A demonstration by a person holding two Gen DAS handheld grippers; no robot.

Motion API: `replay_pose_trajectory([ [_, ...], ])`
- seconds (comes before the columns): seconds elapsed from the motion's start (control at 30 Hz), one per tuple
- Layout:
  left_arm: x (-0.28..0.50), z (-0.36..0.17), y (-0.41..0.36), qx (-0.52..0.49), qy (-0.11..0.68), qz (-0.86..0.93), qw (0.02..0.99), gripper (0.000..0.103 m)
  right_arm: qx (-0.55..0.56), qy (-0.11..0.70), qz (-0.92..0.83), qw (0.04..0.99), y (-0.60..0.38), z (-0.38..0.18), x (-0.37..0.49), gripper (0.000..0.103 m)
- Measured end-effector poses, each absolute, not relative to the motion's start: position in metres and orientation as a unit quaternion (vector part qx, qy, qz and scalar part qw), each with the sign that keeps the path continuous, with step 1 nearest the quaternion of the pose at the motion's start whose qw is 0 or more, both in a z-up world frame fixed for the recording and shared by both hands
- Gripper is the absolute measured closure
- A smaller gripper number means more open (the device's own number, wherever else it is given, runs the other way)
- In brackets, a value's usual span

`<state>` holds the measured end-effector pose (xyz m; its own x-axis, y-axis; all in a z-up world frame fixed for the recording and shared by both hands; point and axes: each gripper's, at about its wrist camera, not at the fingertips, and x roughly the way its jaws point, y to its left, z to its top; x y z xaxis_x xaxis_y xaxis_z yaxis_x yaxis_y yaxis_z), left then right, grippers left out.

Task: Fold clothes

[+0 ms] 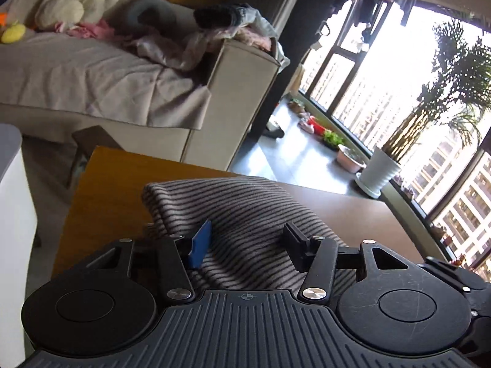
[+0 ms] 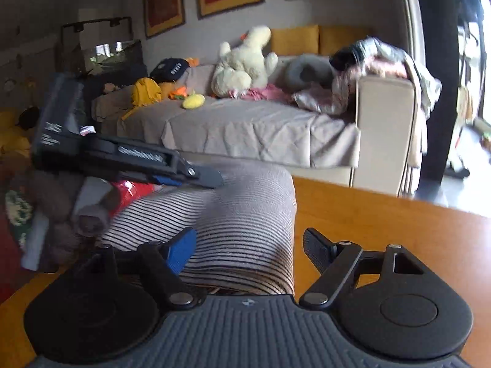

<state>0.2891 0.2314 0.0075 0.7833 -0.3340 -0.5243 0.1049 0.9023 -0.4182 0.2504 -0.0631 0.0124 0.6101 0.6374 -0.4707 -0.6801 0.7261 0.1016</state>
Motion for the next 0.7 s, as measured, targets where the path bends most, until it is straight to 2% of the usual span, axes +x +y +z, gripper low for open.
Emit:
replay_pose_trajectory([
  [0.07,0.289,0.003,0.239,-0.206,0.298,-0.122,0.924,0.046,-0.050,0.225,0.406,0.884,-0.057,0.026,0.239,0.046],
  [0.13,0.288,0.002,0.235,-0.191,0.295,-0.118,0.929,0.046,-0.062,0.235,0.433,0.868,-0.043,0.026,0.235,0.046],
  [0.27,0.283,0.002,0.231,-0.170,0.291,-0.120,0.934,0.045,-0.125,0.274,0.423,0.855,-0.015,-0.012,0.235,0.047],
  [0.43,0.279,0.001,0.232,-0.161,0.285,-0.125,0.937,0.045,-0.072,0.288,0.434,0.851,-0.034,0.006,0.236,0.047],
  [0.47,0.279,0.002,0.232,-0.163,0.284,-0.123,0.937,0.045,-0.051,0.286,0.433,0.853,-0.042,0.011,0.239,0.044],
  [0.57,0.278,0.004,0.232,-0.167,0.282,-0.117,0.938,0.045,0.005,0.277,0.389,0.878,-0.065,0.014,0.255,0.020],
  [0.63,0.275,0.010,0.232,-0.167,0.281,-0.107,0.939,0.044,0.031,0.297,0.352,0.887,-0.080,0.005,0.269,0.019],
  [0.7,0.263,0.021,0.233,-0.177,0.275,-0.096,0.940,0.038,0.061,0.324,0.333,0.883,-0.092,-0.010,0.283,0.016],
])
